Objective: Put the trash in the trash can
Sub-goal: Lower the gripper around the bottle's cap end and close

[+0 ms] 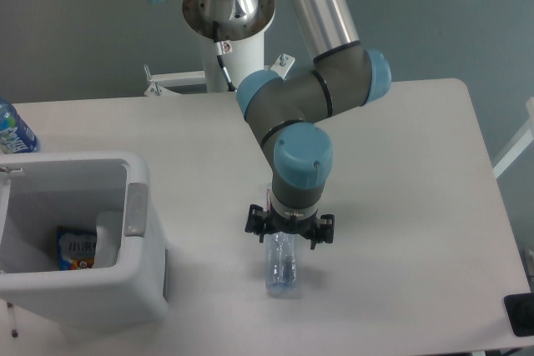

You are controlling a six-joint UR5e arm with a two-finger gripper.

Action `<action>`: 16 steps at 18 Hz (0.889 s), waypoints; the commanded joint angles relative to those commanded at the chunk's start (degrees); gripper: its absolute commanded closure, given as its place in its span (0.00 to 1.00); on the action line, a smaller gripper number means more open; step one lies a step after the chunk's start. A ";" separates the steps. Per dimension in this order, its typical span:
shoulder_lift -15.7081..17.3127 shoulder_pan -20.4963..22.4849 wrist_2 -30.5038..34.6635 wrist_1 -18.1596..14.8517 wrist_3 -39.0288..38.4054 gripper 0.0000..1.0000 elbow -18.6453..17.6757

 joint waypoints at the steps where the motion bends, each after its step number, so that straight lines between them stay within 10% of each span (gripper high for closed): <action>1: -0.26 0.00 0.09 0.09 0.00 0.00 0.00; 16: -3.16 -1.93 4.92 1.76 0.00 0.04 -0.70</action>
